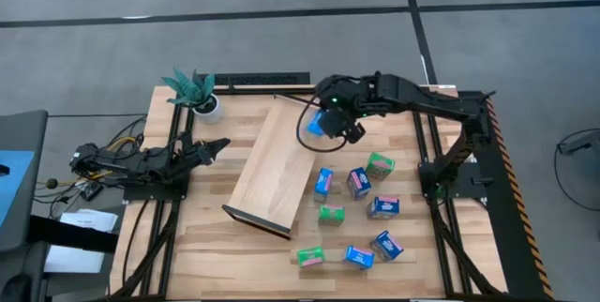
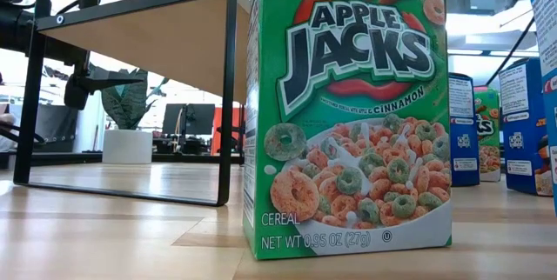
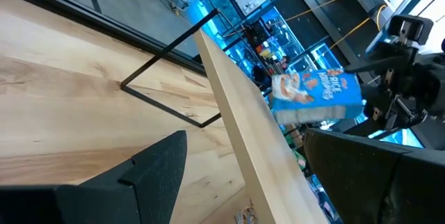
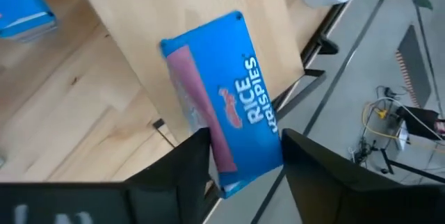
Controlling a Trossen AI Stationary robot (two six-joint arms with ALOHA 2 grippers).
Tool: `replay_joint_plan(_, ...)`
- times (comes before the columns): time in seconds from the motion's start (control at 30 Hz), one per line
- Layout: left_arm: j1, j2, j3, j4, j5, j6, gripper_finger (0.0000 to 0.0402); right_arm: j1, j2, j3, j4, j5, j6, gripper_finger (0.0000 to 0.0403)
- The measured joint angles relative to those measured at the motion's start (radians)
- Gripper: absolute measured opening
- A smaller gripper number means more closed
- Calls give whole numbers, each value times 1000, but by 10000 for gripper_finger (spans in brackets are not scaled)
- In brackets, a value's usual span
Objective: Stack cereal on shelf
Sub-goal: Put the top light blue cereal box on the shelf
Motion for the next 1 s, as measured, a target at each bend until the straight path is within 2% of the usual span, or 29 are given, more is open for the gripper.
replay_joint_plan(0.2,0,0,0,0,0,0,280,-13,-15,1,2,-1,6,245)
replay_joint_plan(0.57,0,0,0,0,0,0,280,-26,-15,1,57,-33,24,248)
replay_joint_plan(0.77,0,0,0,0,12,-5,280,-26,-15,105,58,-31,136,250)
replay_joint_plan(0.9,0,0,0,0,17,-6,280,-35,-15,206,-6,-37,252,251)
replay_joint_plan(1.0,0,0,0,0,17,-7,280,-82,-21,253,-123,-139,347,251)
